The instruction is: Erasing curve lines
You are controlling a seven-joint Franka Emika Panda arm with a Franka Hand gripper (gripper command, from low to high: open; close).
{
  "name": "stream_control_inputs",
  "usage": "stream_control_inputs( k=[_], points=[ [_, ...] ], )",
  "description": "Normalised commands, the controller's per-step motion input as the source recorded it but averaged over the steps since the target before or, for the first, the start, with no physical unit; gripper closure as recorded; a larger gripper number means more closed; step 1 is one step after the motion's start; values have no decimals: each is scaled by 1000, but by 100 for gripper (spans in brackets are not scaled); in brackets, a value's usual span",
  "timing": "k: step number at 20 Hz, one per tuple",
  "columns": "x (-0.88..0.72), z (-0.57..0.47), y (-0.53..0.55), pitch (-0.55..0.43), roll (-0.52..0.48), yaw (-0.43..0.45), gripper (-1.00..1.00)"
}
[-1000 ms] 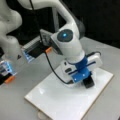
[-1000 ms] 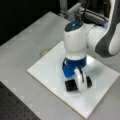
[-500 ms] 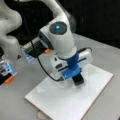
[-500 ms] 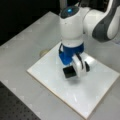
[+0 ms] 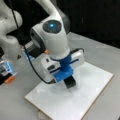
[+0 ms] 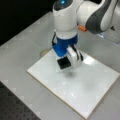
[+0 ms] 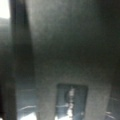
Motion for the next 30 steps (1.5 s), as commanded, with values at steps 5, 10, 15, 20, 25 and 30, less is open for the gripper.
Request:
stream_control_inputs(
  k=[5,10,15,20,25,30],
  points=[
    [-33,36,-154,95,-121,397,100],
    [19,19,-10,84,-100,255,100],
    [29,70,-153,80,-136,679,100],
    [48,133,-305,108,-107,505,100],
    [46,149,-288,137,-66,318,100],
    [54,142,-366,161,-59,300,100]
  ],
)
